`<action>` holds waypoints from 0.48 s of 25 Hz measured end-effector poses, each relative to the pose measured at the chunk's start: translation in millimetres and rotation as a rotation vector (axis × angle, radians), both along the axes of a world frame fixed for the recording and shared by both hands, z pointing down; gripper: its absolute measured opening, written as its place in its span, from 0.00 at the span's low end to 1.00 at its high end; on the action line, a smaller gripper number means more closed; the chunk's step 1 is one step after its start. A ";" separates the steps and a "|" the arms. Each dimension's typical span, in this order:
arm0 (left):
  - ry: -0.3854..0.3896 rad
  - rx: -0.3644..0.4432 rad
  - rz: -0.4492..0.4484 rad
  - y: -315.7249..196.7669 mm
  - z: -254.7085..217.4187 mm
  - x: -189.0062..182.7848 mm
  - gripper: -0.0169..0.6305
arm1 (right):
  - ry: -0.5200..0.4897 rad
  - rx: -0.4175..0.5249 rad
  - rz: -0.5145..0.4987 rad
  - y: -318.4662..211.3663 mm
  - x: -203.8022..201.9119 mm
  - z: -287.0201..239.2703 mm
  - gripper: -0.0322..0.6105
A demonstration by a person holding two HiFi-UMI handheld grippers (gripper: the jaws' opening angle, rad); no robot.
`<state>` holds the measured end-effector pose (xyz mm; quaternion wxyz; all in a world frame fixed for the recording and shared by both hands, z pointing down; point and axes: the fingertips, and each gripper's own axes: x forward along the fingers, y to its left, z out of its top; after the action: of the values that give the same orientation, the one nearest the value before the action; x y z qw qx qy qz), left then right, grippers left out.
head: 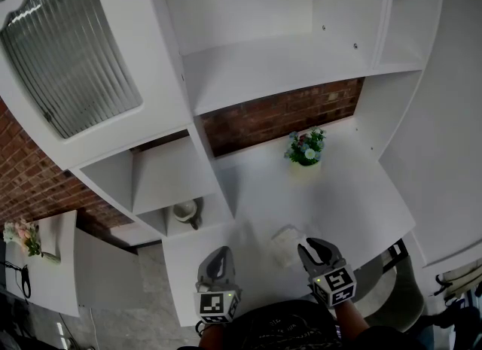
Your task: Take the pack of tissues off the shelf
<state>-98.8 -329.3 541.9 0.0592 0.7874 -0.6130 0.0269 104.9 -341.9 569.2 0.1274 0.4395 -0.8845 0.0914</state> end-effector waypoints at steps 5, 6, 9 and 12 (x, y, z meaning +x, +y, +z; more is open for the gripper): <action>0.019 -0.007 -0.005 1.0 2.3 -0.5 0.04 | -0.007 -0.055 0.043 -3.1 1.0 11.0 0.06; 0.020 -0.006 -0.006 1.4 2.1 -0.5 0.05 | -0.006 -0.063 0.048 -2.8 0.8 12.6 0.06; 0.017 -0.004 -0.007 2.1 1.2 -1.5 0.04 | 0.001 -0.041 0.044 -1.8 -1.6 9.6 0.06; 0.016 -0.004 -0.008 2.2 1.5 -1.1 0.04 | 0.016 -0.031 0.049 -2.7 -0.9 9.4 0.06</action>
<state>-99.9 -327.1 543.5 0.0659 0.7851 -0.6154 0.0216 104.0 -344.5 578.6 0.1389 0.4595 -0.8710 0.1046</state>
